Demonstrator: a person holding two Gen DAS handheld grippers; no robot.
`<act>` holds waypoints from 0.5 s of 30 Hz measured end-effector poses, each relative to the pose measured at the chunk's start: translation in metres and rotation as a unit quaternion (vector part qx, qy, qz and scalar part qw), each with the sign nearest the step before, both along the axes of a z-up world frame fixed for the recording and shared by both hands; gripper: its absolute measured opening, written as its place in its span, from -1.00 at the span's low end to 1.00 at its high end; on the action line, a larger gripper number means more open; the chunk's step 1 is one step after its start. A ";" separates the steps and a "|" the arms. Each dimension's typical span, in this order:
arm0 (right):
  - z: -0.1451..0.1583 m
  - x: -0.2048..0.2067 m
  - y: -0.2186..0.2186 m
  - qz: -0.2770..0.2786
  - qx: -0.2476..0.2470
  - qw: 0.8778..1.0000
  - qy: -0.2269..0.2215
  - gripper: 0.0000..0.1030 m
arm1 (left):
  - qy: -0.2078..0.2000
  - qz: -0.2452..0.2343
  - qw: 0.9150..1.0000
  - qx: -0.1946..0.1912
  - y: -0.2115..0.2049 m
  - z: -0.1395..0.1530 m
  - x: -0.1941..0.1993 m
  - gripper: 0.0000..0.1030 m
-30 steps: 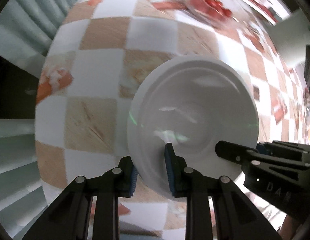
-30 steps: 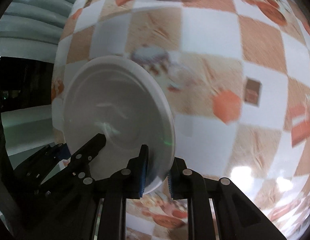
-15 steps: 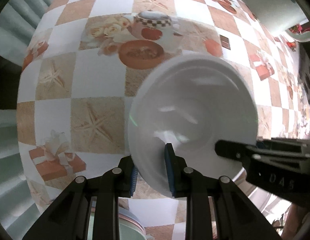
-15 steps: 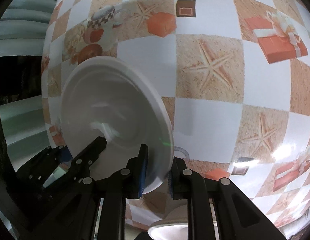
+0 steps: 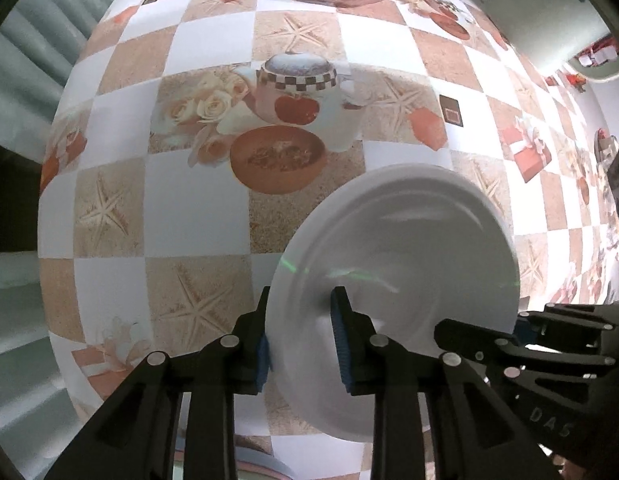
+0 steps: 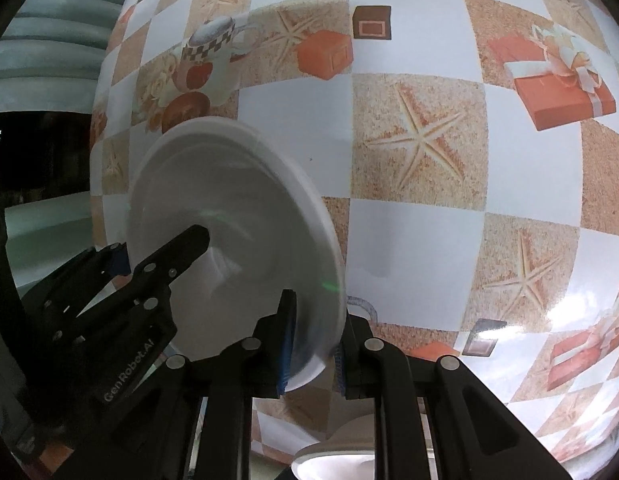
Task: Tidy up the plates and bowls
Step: 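Carry the third white plate with both grippers toward the white plate stack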
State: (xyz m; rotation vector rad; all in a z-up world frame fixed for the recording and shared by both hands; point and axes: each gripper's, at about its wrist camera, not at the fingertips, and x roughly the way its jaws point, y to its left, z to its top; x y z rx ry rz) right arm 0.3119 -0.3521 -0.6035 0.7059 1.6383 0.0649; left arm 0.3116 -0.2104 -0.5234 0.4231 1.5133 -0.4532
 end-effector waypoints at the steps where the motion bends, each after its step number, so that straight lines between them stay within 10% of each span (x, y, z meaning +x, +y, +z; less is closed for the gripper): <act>1: 0.002 0.000 0.001 0.001 -0.005 1.000 -0.002 -0.62 | 0.006 0.010 1.000 -0.006 0.003 0.001 0.001 -0.54; 15: 0.040 -0.013 -0.018 -0.024 -0.003 0.999 -0.024 -0.62 | -0.020 0.007 1.000 -0.022 -0.002 0.042 -0.024 -0.54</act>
